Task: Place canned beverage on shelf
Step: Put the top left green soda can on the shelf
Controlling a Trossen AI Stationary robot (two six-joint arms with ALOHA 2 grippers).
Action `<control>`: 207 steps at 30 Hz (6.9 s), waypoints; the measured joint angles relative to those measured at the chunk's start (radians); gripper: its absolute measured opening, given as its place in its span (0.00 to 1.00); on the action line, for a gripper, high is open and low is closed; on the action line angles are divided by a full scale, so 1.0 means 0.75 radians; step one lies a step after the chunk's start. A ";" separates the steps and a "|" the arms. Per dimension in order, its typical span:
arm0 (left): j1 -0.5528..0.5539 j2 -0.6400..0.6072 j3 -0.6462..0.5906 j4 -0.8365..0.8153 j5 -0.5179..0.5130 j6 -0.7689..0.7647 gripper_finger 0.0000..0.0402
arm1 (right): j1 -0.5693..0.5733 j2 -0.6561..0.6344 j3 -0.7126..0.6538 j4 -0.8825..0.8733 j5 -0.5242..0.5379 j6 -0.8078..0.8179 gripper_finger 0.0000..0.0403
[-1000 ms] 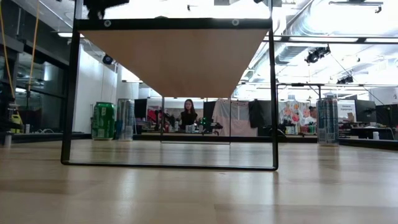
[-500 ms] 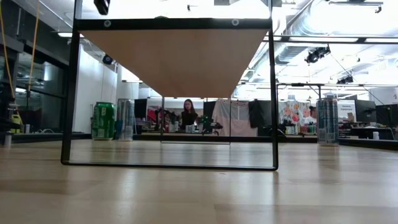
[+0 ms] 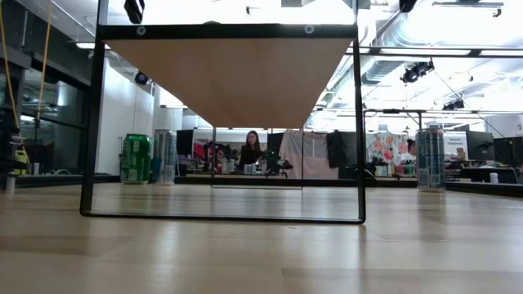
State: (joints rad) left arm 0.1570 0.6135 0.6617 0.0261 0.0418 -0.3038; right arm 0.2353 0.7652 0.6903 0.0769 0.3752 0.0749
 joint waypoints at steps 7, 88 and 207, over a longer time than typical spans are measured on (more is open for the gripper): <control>0.000 0.005 0.000 -0.002 -0.002 0.076 0.00 | -0.057 0.156 0.054 0.009 -0.014 -0.073 0.00; 1.164 1.121 0.857 -1.418 -0.338 -0.182 0.80 | -0.150 0.237 0.091 -0.001 0.011 0.175 0.00; -0.543 1.135 1.809 -1.861 -0.358 0.459 0.51 | -0.147 0.238 0.091 -0.157 0.008 0.389 0.00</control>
State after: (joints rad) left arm -0.2499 1.4651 2.0181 -1.3693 -0.2265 0.0402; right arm 0.1249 0.9436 0.7582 -0.0406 0.3809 0.3664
